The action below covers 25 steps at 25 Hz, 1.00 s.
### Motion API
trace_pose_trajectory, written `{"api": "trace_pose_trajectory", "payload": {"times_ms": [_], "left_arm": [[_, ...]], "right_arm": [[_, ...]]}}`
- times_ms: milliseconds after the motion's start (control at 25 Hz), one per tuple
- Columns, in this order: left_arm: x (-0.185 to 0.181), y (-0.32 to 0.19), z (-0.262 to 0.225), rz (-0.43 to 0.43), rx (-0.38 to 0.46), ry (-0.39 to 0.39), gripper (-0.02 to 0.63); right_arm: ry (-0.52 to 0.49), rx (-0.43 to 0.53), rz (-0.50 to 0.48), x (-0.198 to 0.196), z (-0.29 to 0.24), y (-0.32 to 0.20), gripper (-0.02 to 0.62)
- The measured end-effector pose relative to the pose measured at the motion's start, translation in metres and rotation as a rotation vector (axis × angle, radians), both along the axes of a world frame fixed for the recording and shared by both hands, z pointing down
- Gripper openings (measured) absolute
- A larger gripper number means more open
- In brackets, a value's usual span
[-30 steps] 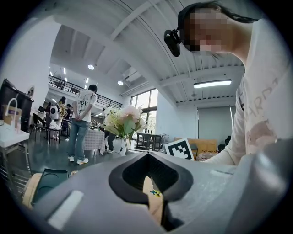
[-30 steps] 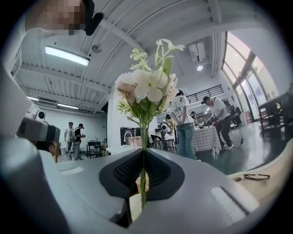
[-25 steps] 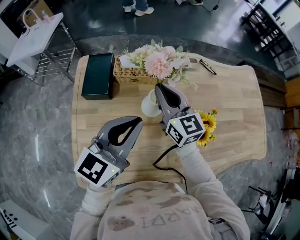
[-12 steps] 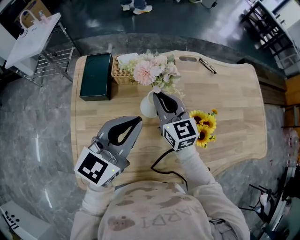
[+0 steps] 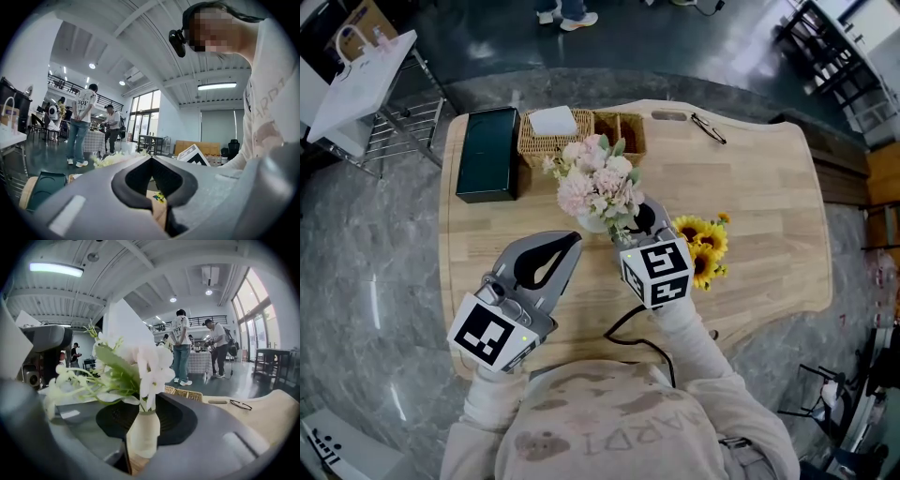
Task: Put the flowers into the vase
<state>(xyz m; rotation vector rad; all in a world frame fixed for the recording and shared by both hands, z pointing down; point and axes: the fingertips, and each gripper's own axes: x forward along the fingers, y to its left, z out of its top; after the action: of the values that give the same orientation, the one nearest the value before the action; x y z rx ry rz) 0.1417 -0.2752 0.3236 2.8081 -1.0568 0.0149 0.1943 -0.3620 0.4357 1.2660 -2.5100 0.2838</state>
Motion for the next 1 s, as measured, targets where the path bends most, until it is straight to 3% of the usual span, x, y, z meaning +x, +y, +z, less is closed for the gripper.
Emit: {"api": "trace_pose_trajectory", "payload": {"times_ms": [280, 520, 760, 1000], "left_arm": [[0.007, 0.008, -0.005, 0.008, 0.006, 0.001, 0.0], [0.01, 0.017, -0.01, 0.005, 0.014, -0.003, 0.0], [0.015, 0.033, -0.016, 0.006, 0.031, -0.005, 0.0], [0.024, 0.053, -0.022, 0.02, 0.049, -0.005, 0.0]], "right_arm": [[-0.044, -0.092, -0.009, 0.008, 0.006, 0.023, 0.147], [-0.06, -0.104, -0.013, 0.014, 0.003, 0.044, 0.136], [-0.121, -0.089, -0.019, 0.02, -0.012, 0.074, 0.099], [-0.159, 0.002, -0.055, 0.022, -0.043, 0.109, 0.028]]}}
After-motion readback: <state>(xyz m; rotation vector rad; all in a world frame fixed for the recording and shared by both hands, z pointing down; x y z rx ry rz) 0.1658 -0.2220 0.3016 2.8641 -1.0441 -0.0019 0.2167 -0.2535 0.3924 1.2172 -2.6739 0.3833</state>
